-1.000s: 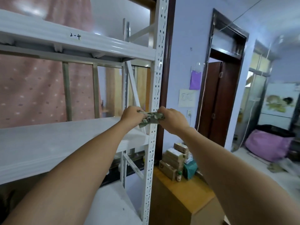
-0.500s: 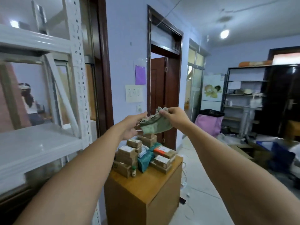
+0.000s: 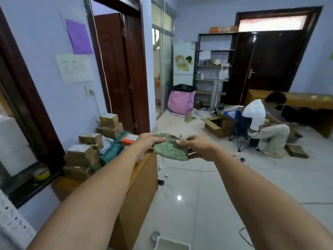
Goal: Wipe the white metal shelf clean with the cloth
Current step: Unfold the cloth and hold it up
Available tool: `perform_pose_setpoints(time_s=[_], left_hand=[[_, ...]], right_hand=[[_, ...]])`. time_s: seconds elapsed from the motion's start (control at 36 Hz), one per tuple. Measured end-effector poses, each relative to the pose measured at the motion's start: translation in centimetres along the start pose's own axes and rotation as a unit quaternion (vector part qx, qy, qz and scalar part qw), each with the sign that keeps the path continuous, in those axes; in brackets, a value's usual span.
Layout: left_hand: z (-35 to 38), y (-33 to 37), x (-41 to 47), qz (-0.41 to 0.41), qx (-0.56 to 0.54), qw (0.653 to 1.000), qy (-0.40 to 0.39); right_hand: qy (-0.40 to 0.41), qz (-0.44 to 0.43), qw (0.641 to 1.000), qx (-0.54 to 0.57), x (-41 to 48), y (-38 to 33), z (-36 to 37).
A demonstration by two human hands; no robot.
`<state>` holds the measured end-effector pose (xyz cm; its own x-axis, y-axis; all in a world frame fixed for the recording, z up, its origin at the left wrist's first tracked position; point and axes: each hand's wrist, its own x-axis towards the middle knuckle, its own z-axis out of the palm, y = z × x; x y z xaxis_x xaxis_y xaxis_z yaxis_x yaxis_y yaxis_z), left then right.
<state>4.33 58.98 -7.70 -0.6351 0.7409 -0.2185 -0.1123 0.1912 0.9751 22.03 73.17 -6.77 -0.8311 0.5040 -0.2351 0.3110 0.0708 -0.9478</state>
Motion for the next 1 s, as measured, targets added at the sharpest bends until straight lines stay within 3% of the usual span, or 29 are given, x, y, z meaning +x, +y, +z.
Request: perform_pose_setpoints(time_s=[0.25,0.58,0.78,1.0], left_hand=[[1.8,-13.2,8.5,-0.123,-0.015,0.989,-0.081],[1.0,-31.7,17.8,-0.258,0.009,0.957,-0.131],[2.2,-45.4,21.7,-0.322,-0.003,0.943,-0.082],[2.2,-65.5,26.5,-0.389,0.012,0.921,-0.030]], right_hand=[[0.087,0.115,0.988,0.047,5.2,12.8,1.3],[0.167,0.271,0.940,0.124,12.0,31.0,8.8],[0.178,0.328,0.916,0.150,17.4,43.4,12.1],[0.136,0.383,0.902,0.143,24.0,62.0,15.8]])
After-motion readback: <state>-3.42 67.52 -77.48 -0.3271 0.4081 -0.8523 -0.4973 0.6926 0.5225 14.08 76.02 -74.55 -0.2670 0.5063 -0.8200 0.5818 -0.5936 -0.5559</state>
